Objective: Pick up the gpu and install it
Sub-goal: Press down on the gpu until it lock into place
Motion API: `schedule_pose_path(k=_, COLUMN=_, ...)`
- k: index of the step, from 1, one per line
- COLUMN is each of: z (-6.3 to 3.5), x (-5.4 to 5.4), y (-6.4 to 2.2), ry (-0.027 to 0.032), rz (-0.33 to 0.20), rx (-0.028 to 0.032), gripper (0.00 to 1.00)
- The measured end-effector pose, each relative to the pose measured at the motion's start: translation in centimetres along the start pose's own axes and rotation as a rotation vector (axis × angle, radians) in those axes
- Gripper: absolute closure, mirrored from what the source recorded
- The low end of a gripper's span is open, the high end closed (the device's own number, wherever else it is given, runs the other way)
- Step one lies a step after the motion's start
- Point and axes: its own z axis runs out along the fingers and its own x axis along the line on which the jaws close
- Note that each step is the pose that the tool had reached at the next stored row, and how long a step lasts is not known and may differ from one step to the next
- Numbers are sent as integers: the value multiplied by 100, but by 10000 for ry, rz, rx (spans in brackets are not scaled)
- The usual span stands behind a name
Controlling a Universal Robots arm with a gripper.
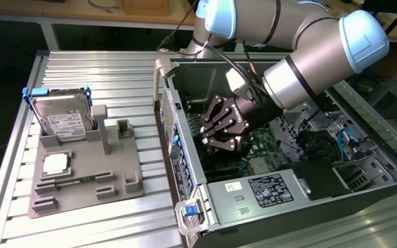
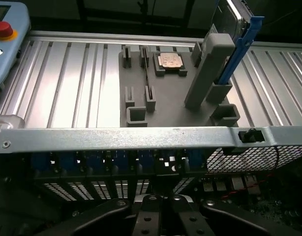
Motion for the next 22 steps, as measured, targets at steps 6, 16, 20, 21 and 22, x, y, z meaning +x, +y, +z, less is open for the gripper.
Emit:
schedule_pose_path(k=6, z=-9, x=83, y=-1, ry=3, rz=1, rx=0, gripper=89)
schedule_pose_path(k=16, z=-2, x=78, y=8, ry=114, rz=82, rx=31, gripper=89)
schedule_pose_path(k=20, z=9, x=18, y=14, ry=223, rz=159, rx=77, gripper=89)
schedule_pose_path(k=21, z=11, x=10, y=16, ry=234, rz=167, rx=84, gripper=89)
schedule_pose_path(k=22, z=12, x=4, y=17, ry=243, rz=173, rx=93, gripper=89)
